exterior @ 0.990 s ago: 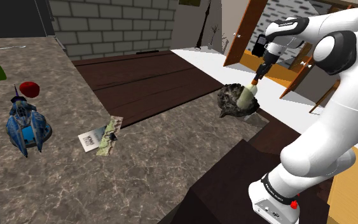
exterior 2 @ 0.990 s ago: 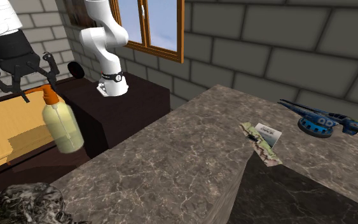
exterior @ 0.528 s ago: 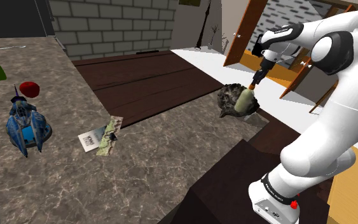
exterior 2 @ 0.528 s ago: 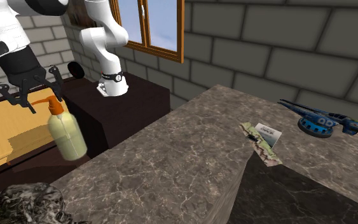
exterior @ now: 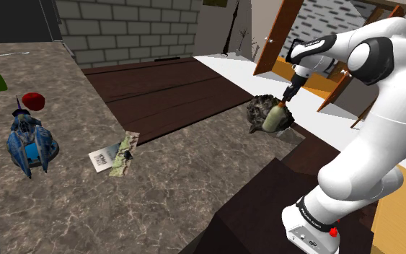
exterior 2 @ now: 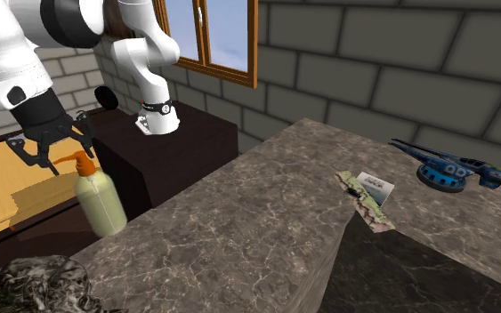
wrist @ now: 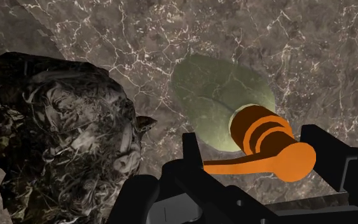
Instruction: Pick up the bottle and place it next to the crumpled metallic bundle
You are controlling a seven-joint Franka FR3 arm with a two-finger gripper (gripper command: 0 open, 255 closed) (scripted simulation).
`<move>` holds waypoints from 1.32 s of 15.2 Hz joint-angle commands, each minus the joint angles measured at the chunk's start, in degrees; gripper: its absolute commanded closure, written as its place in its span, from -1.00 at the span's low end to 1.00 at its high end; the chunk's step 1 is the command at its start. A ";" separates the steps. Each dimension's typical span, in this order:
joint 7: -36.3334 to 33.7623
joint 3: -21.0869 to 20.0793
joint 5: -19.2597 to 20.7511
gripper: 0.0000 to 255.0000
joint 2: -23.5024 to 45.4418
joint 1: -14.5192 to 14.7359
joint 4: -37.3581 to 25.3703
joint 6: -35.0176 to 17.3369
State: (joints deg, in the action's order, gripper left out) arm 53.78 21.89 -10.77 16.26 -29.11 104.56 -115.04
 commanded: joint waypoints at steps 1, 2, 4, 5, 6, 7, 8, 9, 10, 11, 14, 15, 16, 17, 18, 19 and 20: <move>0.26 -0.11 -0.33 1.00 0.55 -0.04 0.81 -1.35; 0.41 -0.17 -0.51 1.00 0.88 -0.07 1.16 -2.01; 0.72 -0.31 -0.90 1.00 1.57 -0.15 1.83 -3.30; 0.88 -0.38 -1.10 1.00 1.93 -0.20 2.15 -3.94; 1.04 -0.45 -1.30 1.00 2.30 -0.25 2.45 -4.58; 1.20 -0.53 -1.51 1.00 2.69 -0.30 2.74 -5.21; 1.37 -0.62 -1.73 1.00 3.08 -0.35 3.02 -5.84; 1.54 -0.70 -1.95 1.00 3.47 -0.41 3.28 -6.46; 1.72 -0.79 -2.17 1.00 3.88 -0.47 3.53 -7.08; 1.89 -0.89 -2.40 1.00 4.30 -0.53 3.76 -7.70; 2.44 -1.20 -3.11 1.00 5.61 -0.73 4.39 -9.52; 2.62 -1.31 -3.36 1.00 6.06 -0.81 4.58 -10.12; 2.81 -1.43 -3.61 1.00 6.52 -0.89 4.75 -10.71; 3.00 -1.55 -3.86 1.00 6.99 -0.97 4.91 -11.30; 3.19 -1.68 -4.12 1.00 7.47 -1.06 5.05 -11.89; 3.38 -1.81 -4.38 1.00 7.95 -1.15 5.18 -12.47; 3.58 -1.95 -4.64 1.00 8.44 -1.24 5.30 -13.04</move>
State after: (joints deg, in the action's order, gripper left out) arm 57.16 20.03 -15.20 24.39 -30.27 109.59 -127.48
